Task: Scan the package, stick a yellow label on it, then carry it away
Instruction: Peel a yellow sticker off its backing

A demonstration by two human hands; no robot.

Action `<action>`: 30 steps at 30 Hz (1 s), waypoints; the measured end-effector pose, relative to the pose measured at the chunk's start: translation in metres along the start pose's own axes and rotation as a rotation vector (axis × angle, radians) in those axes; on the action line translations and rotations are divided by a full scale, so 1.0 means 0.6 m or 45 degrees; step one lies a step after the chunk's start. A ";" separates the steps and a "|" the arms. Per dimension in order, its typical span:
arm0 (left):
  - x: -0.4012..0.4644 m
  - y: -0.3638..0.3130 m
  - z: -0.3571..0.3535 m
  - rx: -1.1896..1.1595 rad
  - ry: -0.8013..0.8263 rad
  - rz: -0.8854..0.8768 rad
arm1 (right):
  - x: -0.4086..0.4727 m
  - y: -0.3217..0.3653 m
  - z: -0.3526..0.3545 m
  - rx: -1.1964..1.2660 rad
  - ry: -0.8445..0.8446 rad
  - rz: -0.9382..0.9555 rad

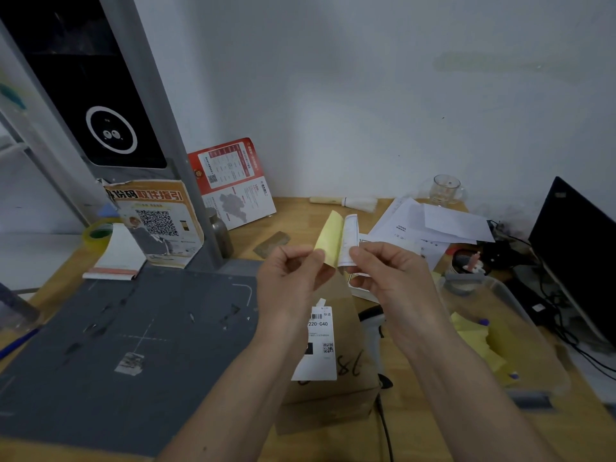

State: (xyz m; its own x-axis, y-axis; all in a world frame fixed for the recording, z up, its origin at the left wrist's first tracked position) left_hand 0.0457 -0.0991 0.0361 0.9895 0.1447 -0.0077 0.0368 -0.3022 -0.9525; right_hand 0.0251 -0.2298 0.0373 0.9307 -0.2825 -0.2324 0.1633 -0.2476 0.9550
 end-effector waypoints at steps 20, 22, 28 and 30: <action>0.027 0.005 0.015 0.128 -0.164 0.014 | 0.007 0.004 0.041 0.077 -0.067 -0.068; 0.029 0.007 0.014 0.141 -0.168 0.000 | 0.007 0.006 0.050 0.081 -0.095 -0.062; 0.029 0.018 0.007 0.149 -0.169 -0.020 | 0.005 0.012 0.077 0.134 -0.157 -0.050; 0.029 0.025 0.005 0.158 -0.170 -0.018 | 0.004 0.014 0.085 0.156 -0.170 -0.046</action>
State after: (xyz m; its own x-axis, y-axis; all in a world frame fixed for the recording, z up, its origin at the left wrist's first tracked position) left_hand 0.0629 -0.0984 0.0210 0.9613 0.2744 -0.0264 0.0250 -0.1821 -0.9830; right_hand 0.0120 -0.2800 0.0354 0.8718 -0.3899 -0.2965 0.1474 -0.3684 0.9179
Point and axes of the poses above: each hand's wrist, its own x-axis towards the middle knuckle, its own z-axis out of the back of the hand, y = z × x, the point moved 3 cm from there along x, towards the middle knuckle, and after that the axes turned 9 degrees about -z, right-handed, at the moved point
